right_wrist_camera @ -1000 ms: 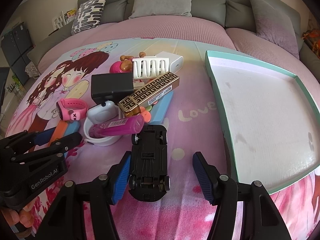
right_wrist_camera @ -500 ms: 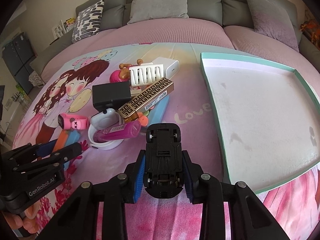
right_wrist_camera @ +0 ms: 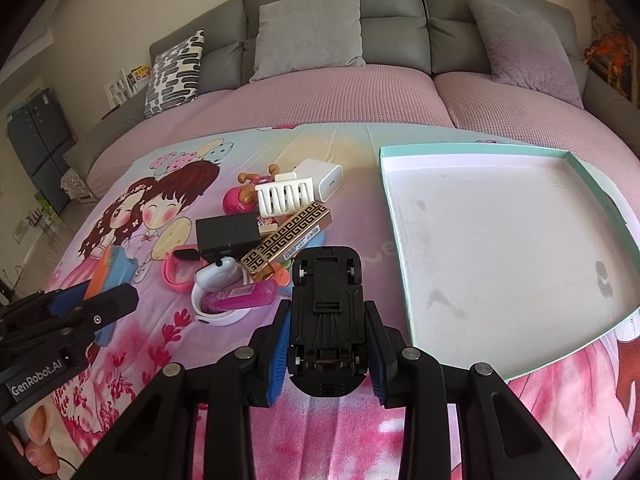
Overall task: Organize rigid objects
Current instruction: 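Carry the block into the teal tray and release it while the right tool releases the car there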
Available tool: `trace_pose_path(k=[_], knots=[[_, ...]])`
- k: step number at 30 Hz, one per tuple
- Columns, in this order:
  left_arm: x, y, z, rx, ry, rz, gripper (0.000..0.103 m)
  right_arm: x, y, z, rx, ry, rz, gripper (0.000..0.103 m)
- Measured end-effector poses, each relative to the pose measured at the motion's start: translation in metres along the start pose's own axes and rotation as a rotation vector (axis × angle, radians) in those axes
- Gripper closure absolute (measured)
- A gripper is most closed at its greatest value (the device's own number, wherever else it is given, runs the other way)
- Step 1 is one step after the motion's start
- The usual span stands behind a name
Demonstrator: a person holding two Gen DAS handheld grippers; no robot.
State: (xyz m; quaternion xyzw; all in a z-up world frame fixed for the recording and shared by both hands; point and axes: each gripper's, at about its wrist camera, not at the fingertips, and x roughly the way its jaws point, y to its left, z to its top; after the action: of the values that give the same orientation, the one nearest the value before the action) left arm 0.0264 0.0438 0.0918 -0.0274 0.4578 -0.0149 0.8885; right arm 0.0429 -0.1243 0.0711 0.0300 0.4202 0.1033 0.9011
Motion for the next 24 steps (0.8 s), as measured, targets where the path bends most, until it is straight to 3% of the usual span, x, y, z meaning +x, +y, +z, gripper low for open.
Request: trace_pose_path(k=[11,19,24], knots=[[-0.004,-0.038,0.04,0.027,-0.06,-0.06,0.059,-0.022,-0.024,0.025,0.044,-0.066,-0.045,0.067],[0.018,-0.106,0.072,0.08,-0.107,-0.14,0.059,-0.021,-0.094,0.036,0.188,-0.092,-0.191,0.067],[0.04,-0.152,0.079,0.124,-0.082,-0.188,0.059,-0.021,-0.148,0.028,0.286,-0.093,-0.277,0.067]])
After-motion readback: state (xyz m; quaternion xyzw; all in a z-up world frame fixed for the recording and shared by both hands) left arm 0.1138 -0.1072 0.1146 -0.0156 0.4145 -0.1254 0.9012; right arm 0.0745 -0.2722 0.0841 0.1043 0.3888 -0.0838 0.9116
